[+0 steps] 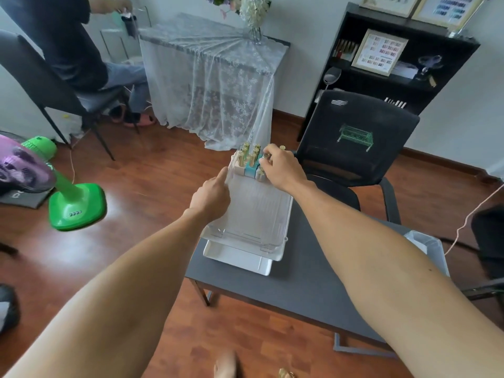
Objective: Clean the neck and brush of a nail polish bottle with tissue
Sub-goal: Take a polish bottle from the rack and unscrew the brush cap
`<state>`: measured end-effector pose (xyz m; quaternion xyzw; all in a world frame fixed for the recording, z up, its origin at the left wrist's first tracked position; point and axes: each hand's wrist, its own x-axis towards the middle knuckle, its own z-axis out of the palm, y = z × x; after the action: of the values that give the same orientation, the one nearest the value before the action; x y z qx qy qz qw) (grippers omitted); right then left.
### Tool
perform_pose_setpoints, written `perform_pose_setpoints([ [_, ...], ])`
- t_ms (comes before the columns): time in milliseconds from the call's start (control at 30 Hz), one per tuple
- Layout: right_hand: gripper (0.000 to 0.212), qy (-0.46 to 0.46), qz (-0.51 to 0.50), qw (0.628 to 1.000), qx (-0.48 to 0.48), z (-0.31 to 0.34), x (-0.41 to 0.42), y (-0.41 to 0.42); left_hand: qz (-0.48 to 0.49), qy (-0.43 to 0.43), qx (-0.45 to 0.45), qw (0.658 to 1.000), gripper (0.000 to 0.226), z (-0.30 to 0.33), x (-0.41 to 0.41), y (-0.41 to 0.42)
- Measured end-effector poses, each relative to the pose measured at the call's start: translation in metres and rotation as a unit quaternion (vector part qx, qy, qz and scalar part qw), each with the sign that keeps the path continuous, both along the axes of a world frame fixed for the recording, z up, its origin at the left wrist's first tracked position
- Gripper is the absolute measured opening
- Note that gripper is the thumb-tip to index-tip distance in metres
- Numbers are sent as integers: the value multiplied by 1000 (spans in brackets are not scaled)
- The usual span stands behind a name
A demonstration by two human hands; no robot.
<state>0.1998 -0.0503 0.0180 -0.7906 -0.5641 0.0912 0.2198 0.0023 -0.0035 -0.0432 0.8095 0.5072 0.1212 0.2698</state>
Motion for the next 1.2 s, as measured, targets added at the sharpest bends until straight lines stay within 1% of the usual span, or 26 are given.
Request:
perform_pose_setpoints([
  [100,21,19,-8,1000,-6,-3,1,4,1,-4,1,1000,56,-1,0,1],
  [300,16,72,-38,997,-8,-4,1,2,-9,8,-2,1000,53,0,-1,2],
  [433,13,140,-69,988,19,-1,6,-15,-12,11,-12,1000,53,5,-1,2],
  [500,11,190,-94,976,54,2,10,-25,0,2,9,1000,50,11,1,0],
  [633,11,256,-126,951,116,9,23,-49,6,-42,89,995,49,24,12,-15],
  [700,12,284,-136,940,134,14,33,-63,-5,-59,118,991,49,29,22,-26],
  [767,13,308,-151,928,148,18,46,-80,-34,-79,123,989,46,35,36,-37],
  [867,14,320,-174,916,166,23,71,-106,-91,-105,117,983,40,42,66,-59],
  [967,17,318,-195,912,172,25,98,-132,-124,-127,93,980,39,50,101,-84],
  [1067,17,319,-213,906,178,27,125,-159,-157,-134,71,976,33,53,139,-109],
  [1200,18,306,-227,906,182,29,156,-190,-171,-112,33,978,43,58,185,-138],
])
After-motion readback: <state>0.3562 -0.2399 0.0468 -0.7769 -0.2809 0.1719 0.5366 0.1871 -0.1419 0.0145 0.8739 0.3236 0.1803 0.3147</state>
